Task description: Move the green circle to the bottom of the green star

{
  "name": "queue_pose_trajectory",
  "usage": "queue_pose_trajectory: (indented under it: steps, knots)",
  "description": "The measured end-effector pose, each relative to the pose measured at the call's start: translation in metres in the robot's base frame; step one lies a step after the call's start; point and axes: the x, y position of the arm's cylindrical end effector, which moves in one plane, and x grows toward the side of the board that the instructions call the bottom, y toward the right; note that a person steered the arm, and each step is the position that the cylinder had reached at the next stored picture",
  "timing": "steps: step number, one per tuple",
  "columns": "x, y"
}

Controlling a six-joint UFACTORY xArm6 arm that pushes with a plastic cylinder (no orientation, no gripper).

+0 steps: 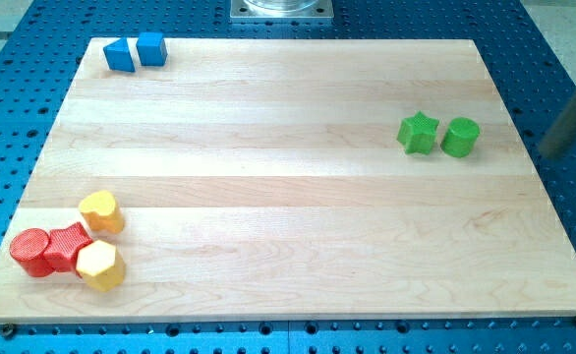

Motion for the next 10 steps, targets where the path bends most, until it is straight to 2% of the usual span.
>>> queue_pose_trajectory:
  steps: [2, 4, 5, 6, 7, 9, 10]
  knots:
    - [-0.016, -0.117]
    - [-0.016, -0.186]
    - [-0.018, -0.182]
    - [-0.050, -0.124]
    - [-0.048, -0.077]
    - [0.005, -0.124]
    - [0.014, -0.123]
